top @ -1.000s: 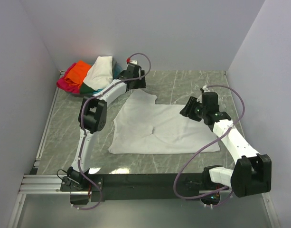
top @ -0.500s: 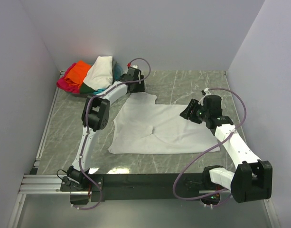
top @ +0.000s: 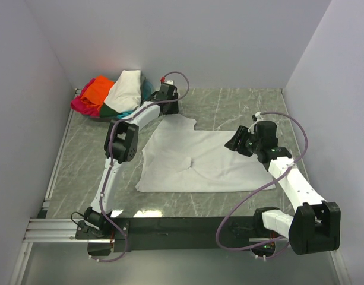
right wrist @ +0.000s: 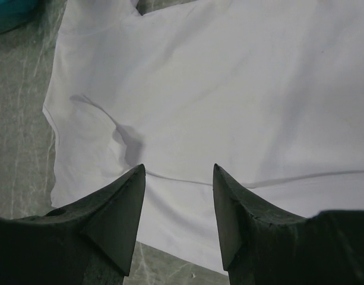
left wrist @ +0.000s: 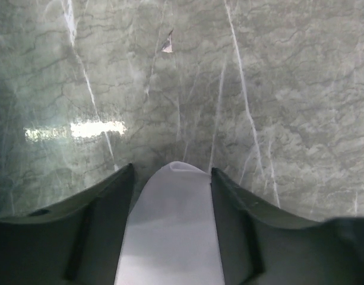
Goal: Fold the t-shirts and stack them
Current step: Fold the tshirt
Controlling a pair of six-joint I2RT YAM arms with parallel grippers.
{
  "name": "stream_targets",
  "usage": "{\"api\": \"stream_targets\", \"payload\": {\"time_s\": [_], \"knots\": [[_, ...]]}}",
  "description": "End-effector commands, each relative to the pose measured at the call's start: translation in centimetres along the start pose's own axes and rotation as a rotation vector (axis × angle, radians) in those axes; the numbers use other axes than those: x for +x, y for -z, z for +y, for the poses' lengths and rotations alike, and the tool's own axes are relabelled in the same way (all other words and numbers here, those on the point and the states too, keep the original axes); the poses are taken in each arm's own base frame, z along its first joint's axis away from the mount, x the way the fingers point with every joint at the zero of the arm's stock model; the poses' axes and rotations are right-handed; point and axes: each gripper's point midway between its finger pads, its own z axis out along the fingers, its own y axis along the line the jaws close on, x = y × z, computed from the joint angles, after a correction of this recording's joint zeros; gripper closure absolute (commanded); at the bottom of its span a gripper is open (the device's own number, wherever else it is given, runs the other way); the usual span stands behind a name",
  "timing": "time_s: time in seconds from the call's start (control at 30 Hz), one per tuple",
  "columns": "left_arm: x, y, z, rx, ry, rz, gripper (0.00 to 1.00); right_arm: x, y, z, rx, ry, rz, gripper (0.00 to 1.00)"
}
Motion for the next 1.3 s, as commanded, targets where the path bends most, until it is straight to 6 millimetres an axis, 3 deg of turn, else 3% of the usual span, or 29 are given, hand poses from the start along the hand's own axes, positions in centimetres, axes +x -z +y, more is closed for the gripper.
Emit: {"api": "stream_targets", "payload": {"time_s": [0.0,0.13,0.33,0.43,0.67,0.7,0.9,0.97,1.0,1.27], "knots": [[-1.1,-0.2,-0.4,0.009,-0.029,-0.034,0.44,-1.1,0.3,0.6,-0.031,0.025,-0.041,0.44],[-0.8,-0.5,-0.3,0.010,-0.041,-0.029,0.56,-1.0,0.4,0.7,-0.034,0.025,-0.041,0.44],[-1.0,-0.5,-0.3,0.013,-0.053,-0.038,0.92,-1.1,0.0,0.0,-0.013,0.020,-0.045,0.44],[-1.5,-0.2,-0.4,0.016,-0.055,-0.052,1.00,-2.0,-0.6,-2.0,0.078,0.008,-0.063,0.44],[-2.4,1.1,-0.7,0.035,-0.045,-0.086,1.00,-6.4,-2.5,-7.3,0.331,-0.028,-0.110,0.44],[-2.8,1.3,-0.9,0.043,-0.039,-0.097,1.00,-7.7,-2.8,-9.1,0.376,-0.063,-0.118,0.44],[-3.9,2.5,-2.0,0.098,-0.013,-0.127,1.00,-10.9,-4.4,-14.5,0.551,-0.134,-0.129,0.46],[-4.4,2.8,-2.3,0.111,-0.006,-0.137,1.00,-10.9,-5.2,-16.5,0.605,-0.160,-0.104,0.46],[-4.4,2.8,-2.4,0.117,-0.007,-0.136,1.00,-11.8,-5.3,-16.7,0.614,-0.162,-0.118,0.46],[-5.2,3.9,-2.8,0.145,-0.022,-0.153,1.00,-13.1,-6.3,-20.5,0.740,-0.210,-0.123,0.47]]}}
